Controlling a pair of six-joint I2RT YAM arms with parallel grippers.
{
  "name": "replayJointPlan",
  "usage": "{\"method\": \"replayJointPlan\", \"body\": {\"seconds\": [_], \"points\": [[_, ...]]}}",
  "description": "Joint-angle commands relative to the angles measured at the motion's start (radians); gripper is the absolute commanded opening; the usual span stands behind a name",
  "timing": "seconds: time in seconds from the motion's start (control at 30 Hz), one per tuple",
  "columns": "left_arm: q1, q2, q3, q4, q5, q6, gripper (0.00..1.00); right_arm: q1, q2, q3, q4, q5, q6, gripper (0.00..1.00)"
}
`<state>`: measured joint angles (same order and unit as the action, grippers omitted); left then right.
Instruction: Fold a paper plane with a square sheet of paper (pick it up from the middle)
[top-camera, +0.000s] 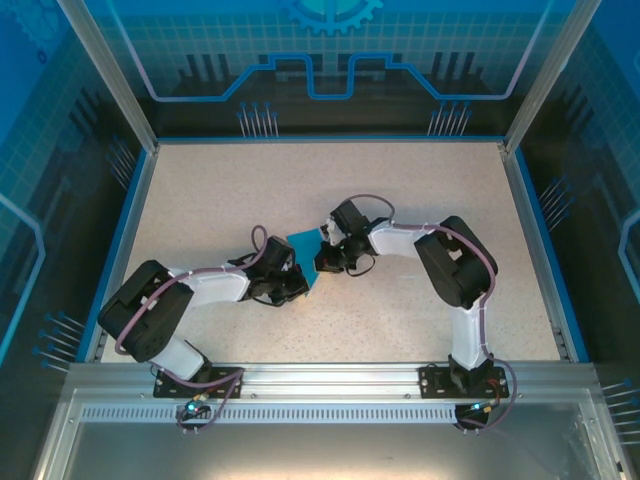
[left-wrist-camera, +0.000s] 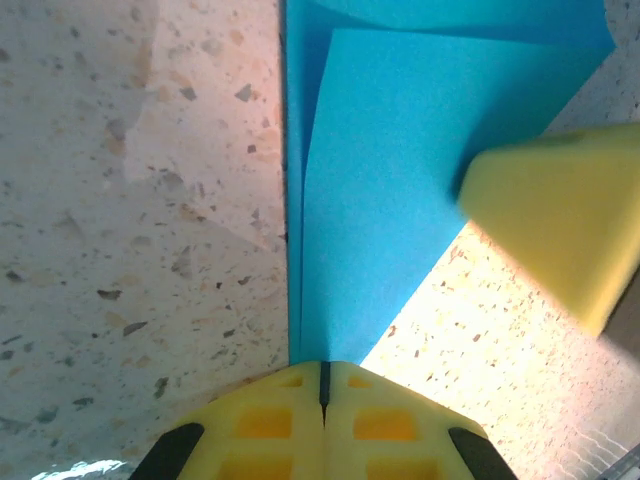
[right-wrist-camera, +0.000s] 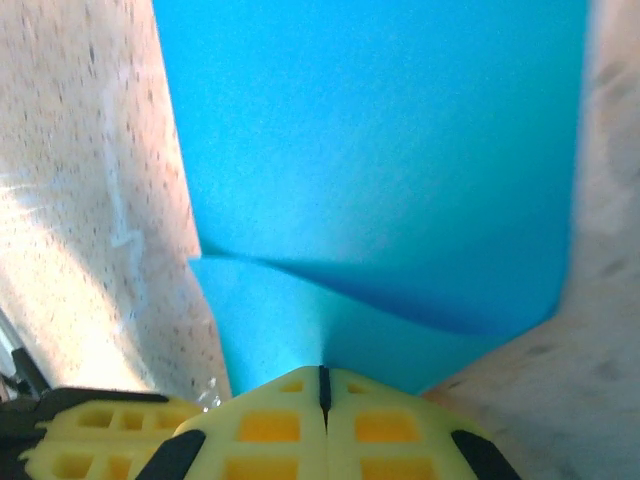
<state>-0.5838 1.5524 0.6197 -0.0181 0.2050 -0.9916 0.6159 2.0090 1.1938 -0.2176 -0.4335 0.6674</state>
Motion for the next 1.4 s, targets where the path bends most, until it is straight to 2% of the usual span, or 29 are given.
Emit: {"method": "replayJointPlan", "body": {"seconds": [0.0, 0.17, 0.43, 0.77, 0.93, 1.37], "points": [[-0.008, 0.046, -0.024, -0.175, -0.06, 0.025, 0.0, -0.047, 0.043, 0.04, -0.025, 0.041, -0.066, 0.06], [-0.008, 0.035, -0.007, -0.19, -0.063, 0.034, 0.0, -0.065, 0.047, 0.093, -0.052, 0.02, -0.11, 0.06], [-0.009, 0.039, 0.012, -0.19, -0.066, 0.036, 0.0, -0.019, -0.109, 0.041, -0.055, 0.004, -0.133, 0.07], [-0.008, 0.041, 0.018, -0.196, -0.069, 0.037, 0.0, 0.051, -0.014, -0.009, -0.024, -0.036, -0.105, 0.06], [-0.009, 0.05, 0.021, -0.209, -0.067, 0.041, 0.0, 0.027, 0.052, 0.028, -0.072, -0.016, -0.13, 0.06], [-0.011, 0.065, 0.026, -0.26, -0.056, 0.074, 0.0, -0.076, 0.075, 0.078, -0.109, 0.036, -0.17, 0.06]]}}
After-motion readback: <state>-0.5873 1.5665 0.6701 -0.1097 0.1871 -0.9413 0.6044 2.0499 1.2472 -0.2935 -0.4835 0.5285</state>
